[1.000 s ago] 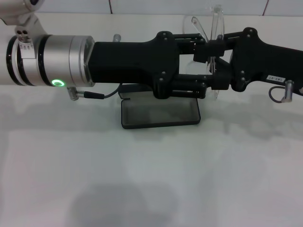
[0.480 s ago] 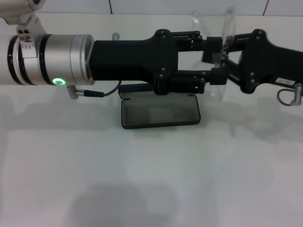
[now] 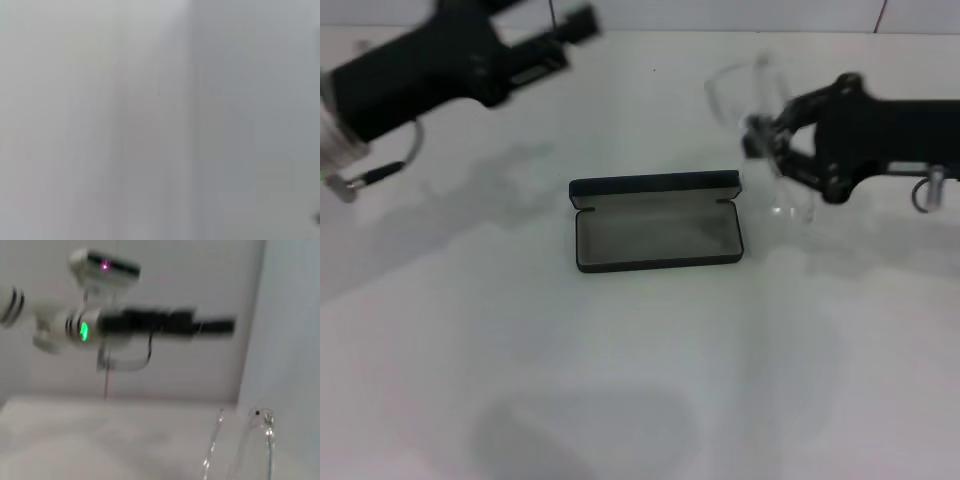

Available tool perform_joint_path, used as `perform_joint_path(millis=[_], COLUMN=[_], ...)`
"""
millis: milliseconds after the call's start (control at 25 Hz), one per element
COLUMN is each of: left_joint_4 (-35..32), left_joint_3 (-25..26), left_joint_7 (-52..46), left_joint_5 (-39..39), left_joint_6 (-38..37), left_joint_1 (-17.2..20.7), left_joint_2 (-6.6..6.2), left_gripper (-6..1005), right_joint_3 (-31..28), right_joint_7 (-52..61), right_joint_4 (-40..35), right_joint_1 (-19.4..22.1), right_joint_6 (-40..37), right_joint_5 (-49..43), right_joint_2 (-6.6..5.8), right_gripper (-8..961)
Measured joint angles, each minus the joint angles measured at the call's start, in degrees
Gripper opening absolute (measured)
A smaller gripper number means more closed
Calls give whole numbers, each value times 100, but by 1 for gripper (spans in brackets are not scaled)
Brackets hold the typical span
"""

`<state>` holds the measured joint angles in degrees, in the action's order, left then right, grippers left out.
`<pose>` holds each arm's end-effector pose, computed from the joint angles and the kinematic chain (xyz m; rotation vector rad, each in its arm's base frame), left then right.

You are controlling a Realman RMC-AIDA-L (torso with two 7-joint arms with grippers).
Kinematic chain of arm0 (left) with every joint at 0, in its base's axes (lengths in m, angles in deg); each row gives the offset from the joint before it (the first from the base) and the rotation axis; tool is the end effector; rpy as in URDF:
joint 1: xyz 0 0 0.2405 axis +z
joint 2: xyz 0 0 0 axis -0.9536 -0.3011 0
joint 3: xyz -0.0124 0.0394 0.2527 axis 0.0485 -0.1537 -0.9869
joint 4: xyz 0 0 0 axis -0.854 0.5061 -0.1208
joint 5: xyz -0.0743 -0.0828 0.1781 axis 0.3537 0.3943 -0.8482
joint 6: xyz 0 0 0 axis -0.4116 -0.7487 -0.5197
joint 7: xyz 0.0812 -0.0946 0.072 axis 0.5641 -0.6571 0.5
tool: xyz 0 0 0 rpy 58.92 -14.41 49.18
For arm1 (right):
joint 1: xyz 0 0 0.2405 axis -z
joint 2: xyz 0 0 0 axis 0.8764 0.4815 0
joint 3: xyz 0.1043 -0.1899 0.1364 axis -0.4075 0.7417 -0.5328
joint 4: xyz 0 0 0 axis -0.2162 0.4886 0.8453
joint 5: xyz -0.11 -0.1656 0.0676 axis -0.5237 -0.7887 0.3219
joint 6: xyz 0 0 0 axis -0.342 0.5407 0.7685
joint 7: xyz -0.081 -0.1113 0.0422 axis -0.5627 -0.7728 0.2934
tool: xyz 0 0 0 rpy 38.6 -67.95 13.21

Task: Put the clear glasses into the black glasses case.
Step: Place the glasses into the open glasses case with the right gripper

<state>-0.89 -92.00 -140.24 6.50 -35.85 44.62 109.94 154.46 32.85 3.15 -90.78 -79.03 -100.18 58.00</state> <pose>-0.2130 0.3346 0.0497 -2.3837 -0.2673 -1.3215 0.1747 0.3581 0.0155 -2.7446 -0.0872 0.7203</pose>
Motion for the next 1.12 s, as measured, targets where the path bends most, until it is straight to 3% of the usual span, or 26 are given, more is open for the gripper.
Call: perform_joint_path(millis=[120,320,520,1120], left_joint_4=[234,581,840,961], left_joint_3=[466,557,559,517], left_joint_7=[561,971,1287,1444], left_joint_5=[250,665,677,633], left_joint_6=[379,1254,1663,1686], left_joint_1=[211,283,223,114], left_joint_2=[60,35,61,57], left_gripper=[700,700,700,700], right_joint_3=[822,2190,3042,4418], right_joint_7=[934,2260,3215,3636], right_joint_4=[-939,-1955,-1899,-1665], right_joint_1=[-25,-258,-840,-903], right_joint_6=[572,1541,2098,3326], right_joint_5=[-812,-2267,-3239,-3995], right_joint_2=[-9,7,27,38], right_gripper=[177,178,178,181])
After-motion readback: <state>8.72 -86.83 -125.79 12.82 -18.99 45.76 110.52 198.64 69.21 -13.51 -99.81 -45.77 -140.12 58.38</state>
